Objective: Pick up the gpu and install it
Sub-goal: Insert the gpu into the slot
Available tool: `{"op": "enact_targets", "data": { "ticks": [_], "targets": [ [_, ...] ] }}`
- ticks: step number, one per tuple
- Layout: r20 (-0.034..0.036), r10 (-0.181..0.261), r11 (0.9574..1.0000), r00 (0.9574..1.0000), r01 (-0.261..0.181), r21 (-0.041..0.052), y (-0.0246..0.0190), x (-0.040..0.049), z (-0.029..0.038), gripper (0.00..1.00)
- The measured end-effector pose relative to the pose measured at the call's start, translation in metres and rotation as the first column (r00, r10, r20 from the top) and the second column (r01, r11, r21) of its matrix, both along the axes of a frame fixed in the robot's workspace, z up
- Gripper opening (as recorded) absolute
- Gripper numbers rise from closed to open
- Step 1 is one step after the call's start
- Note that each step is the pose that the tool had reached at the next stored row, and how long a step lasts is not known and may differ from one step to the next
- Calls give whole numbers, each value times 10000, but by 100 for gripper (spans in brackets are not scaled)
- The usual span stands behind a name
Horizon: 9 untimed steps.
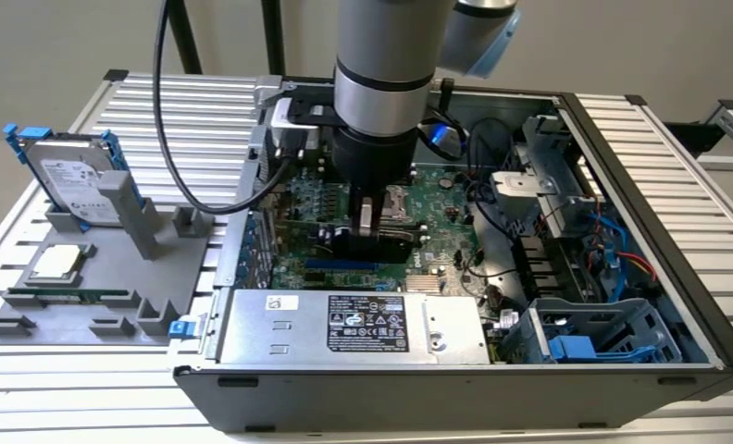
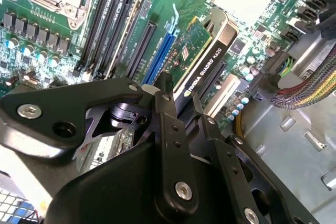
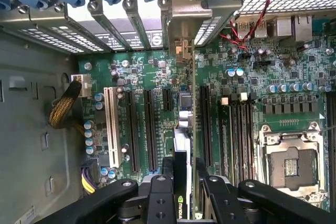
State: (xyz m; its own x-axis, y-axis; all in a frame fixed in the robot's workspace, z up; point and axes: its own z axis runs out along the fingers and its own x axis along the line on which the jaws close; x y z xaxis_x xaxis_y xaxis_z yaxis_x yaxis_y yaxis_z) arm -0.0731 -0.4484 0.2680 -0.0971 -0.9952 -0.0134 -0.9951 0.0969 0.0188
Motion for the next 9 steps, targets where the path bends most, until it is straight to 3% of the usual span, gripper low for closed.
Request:
{"op": "enact_targets", "data": {
  "ticks": [9],
  "targets": [
    [0, 1, 10000, 10000, -1, 0, -1, -66, -11, 0]
  ]
}}
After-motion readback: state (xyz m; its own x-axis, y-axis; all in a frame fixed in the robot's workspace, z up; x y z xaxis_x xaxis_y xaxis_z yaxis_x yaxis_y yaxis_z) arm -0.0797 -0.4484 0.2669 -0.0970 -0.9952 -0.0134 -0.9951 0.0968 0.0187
